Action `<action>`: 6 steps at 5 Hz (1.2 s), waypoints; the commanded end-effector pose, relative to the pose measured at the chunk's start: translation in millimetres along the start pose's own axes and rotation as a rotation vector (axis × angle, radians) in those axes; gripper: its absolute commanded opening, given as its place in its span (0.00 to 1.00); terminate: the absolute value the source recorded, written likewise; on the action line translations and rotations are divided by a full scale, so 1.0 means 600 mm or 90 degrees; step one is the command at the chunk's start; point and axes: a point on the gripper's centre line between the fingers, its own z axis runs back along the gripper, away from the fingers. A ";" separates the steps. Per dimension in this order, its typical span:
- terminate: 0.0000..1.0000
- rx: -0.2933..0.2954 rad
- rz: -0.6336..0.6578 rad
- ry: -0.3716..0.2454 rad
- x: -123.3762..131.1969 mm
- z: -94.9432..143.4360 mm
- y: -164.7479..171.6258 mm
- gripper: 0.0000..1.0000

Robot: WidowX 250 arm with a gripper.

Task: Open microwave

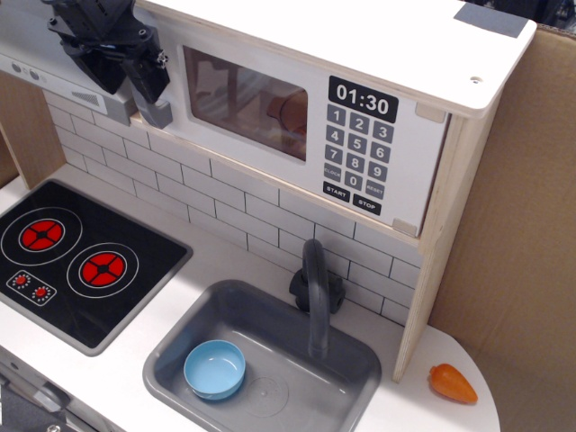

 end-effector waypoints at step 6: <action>0.00 -0.120 -0.108 0.209 -0.141 0.142 -0.076 1.00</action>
